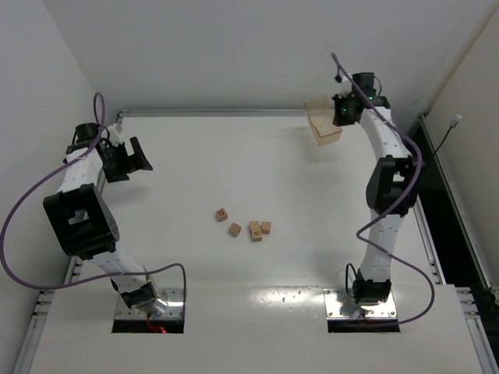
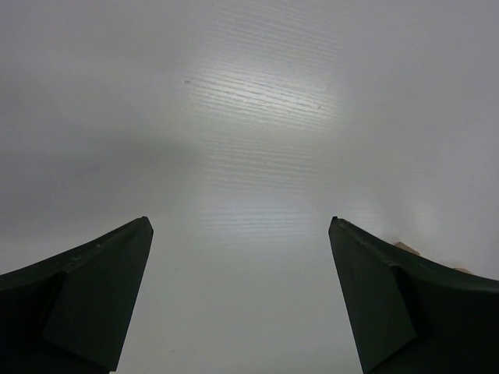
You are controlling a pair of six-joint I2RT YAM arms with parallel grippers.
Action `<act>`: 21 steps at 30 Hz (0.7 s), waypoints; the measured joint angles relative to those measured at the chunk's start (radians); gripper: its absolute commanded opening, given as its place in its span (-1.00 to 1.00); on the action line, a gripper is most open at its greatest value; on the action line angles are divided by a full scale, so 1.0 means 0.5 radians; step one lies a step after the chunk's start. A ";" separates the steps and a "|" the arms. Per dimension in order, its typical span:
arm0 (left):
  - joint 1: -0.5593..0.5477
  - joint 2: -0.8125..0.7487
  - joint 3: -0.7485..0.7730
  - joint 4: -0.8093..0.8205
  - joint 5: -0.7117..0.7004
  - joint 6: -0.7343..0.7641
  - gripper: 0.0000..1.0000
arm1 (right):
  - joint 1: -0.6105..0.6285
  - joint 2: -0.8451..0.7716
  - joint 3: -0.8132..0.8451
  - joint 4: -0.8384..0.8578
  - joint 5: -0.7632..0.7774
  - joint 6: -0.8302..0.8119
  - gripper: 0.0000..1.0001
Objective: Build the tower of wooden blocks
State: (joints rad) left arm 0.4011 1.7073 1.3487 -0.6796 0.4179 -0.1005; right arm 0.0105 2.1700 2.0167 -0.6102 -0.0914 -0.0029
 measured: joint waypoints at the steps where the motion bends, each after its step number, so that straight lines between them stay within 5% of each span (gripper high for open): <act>1: -0.003 0.000 -0.001 0.001 0.000 -0.006 0.90 | -0.081 0.019 -0.003 -0.024 -0.027 0.005 -1.00; 9: -0.006 0.000 -0.011 0.020 0.002 -0.034 0.88 | -0.510 0.190 0.110 -0.158 -0.109 -0.046 -1.00; 21: -0.006 -0.001 -0.011 0.033 -0.004 -0.036 0.88 | -0.663 0.426 0.240 -0.152 -0.243 -0.207 -1.00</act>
State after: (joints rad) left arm 0.3981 1.7069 1.3430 -0.6632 0.4160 -0.1184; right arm -0.3210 2.3829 2.1365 -0.6861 -0.2127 -0.1062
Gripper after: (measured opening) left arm 0.940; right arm 0.010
